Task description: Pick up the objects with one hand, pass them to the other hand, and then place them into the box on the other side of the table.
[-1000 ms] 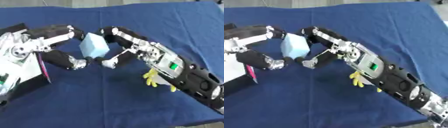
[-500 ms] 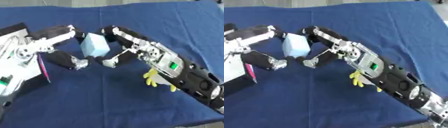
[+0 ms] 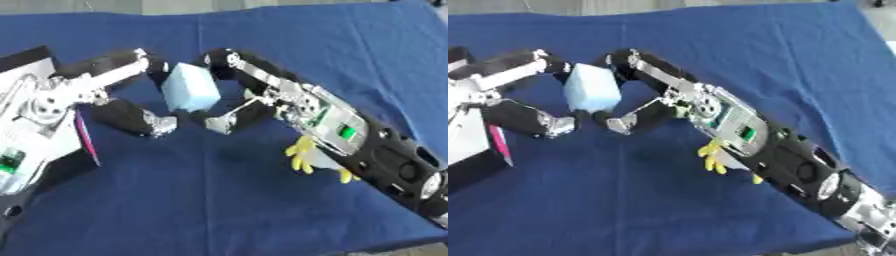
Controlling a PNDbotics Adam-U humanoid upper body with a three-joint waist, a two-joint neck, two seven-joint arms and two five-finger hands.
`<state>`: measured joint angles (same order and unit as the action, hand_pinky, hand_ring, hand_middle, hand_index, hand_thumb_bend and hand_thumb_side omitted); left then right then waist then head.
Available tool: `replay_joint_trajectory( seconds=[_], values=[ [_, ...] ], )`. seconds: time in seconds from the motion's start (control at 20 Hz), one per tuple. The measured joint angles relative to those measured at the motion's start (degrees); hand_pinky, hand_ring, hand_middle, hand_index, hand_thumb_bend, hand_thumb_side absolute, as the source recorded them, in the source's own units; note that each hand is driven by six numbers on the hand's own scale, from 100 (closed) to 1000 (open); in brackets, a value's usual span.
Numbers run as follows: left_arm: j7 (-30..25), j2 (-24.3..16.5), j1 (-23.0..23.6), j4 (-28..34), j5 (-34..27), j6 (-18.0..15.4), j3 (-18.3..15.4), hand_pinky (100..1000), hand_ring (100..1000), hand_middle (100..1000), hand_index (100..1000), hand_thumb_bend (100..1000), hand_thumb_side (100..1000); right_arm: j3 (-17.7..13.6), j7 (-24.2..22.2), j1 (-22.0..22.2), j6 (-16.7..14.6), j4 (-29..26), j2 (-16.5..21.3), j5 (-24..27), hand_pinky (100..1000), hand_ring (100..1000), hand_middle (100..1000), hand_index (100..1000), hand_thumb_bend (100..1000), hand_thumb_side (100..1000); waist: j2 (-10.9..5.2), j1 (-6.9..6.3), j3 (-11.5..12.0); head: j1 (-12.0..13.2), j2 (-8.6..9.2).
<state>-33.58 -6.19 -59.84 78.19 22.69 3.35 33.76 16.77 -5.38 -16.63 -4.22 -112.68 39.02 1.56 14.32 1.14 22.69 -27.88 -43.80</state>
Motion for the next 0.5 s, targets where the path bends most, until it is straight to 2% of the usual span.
replay_joint_trajectory(
  seconds=[0.25,0.5],
  values=[
    [0.0,-0.1,0.3,0.9,-0.2,0.6,-0.1,1000,652,512,519,100,268,0.0,0.9,0.1,-1.0,-0.3,0.0,-1.8,652,555,610,770,486,100,0.00,0.00,0.0,0.0,0.00],
    [-0.2,-0.3,0.4,1.4,-0.2,1.2,-0.3,1000,639,496,504,100,263,0.0,1.1,0.5,-2.1,-0.4,0.0,-3.8,664,580,642,801,525,100,0.00,0.00,0.0,0.0,0.00]
  ],
)
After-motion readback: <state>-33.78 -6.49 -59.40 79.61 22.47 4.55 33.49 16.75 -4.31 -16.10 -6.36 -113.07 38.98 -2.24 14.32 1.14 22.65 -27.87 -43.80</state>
